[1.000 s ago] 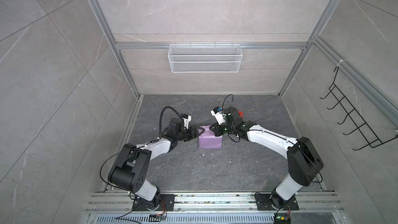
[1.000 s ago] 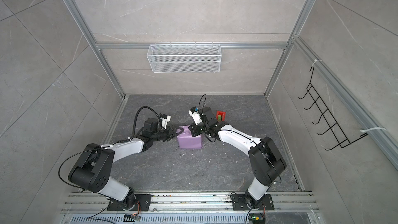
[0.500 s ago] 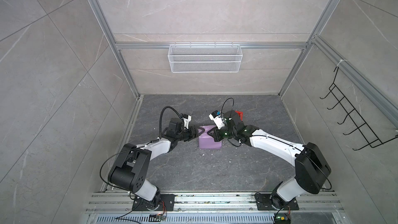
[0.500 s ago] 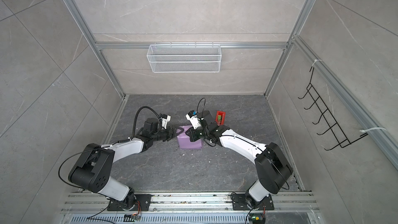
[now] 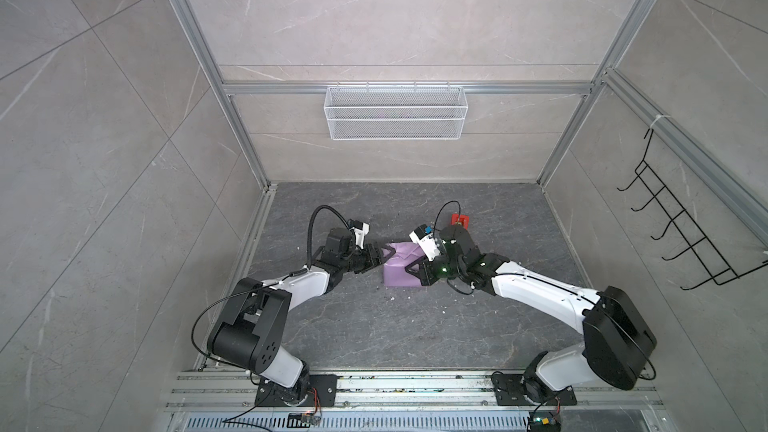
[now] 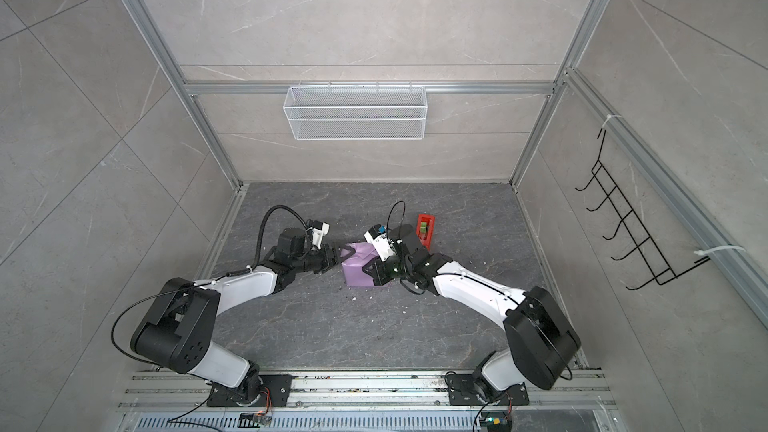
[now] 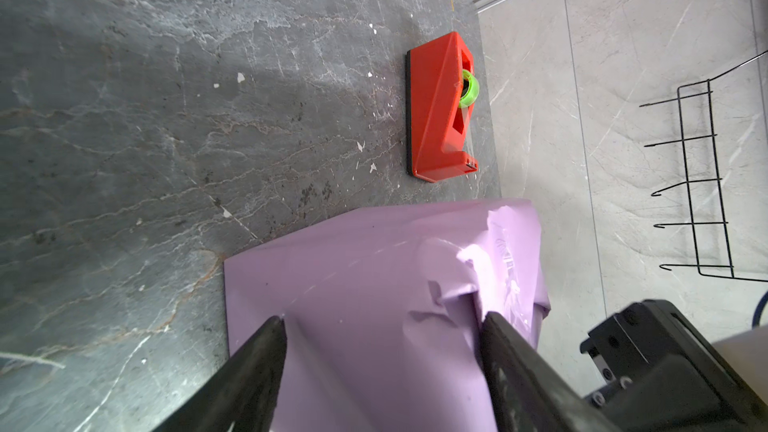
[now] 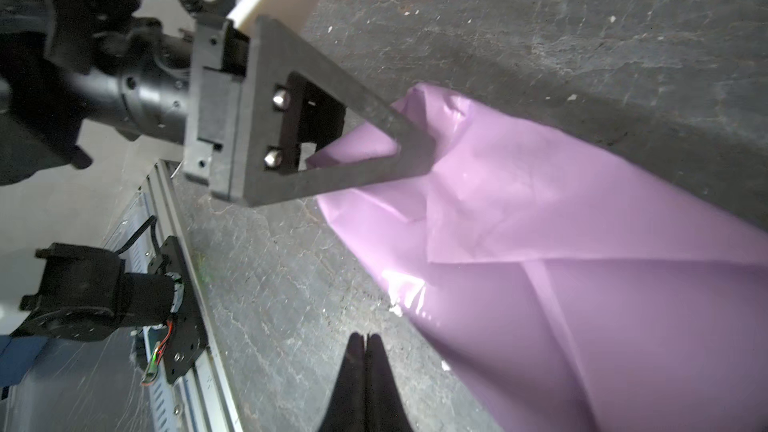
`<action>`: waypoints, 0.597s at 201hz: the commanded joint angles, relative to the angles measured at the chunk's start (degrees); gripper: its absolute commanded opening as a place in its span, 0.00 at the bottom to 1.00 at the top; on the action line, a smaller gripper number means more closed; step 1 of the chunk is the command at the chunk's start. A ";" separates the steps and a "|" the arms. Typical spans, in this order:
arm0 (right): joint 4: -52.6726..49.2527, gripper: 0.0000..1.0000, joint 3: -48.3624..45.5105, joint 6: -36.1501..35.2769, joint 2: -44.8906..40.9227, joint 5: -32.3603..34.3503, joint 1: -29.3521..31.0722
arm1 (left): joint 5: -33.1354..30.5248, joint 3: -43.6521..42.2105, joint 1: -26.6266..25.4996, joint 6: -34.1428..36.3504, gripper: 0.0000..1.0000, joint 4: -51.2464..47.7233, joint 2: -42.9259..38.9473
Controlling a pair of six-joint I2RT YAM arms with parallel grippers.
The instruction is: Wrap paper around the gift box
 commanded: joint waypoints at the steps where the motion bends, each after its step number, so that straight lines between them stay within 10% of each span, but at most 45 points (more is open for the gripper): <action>1: 0.06 0.04 -2.94 -1.01 -6.95 0.71 -0.22 | -0.97 0.36 -1.38 1.83 0.79 -5.25 -1.94; 82: 3.32 0.66 -16.79 -4.42 -17.97 21.83 0.41 | -11.08 -0.79 -1.97 12.58 0.95 -9.44 -19.67; 120: 8.39 0.73 -13.73 -4.08 -8.81 21.80 0.42 | -19.78 -10.83 -7.53 19.82 0.93 -9.24 -25.49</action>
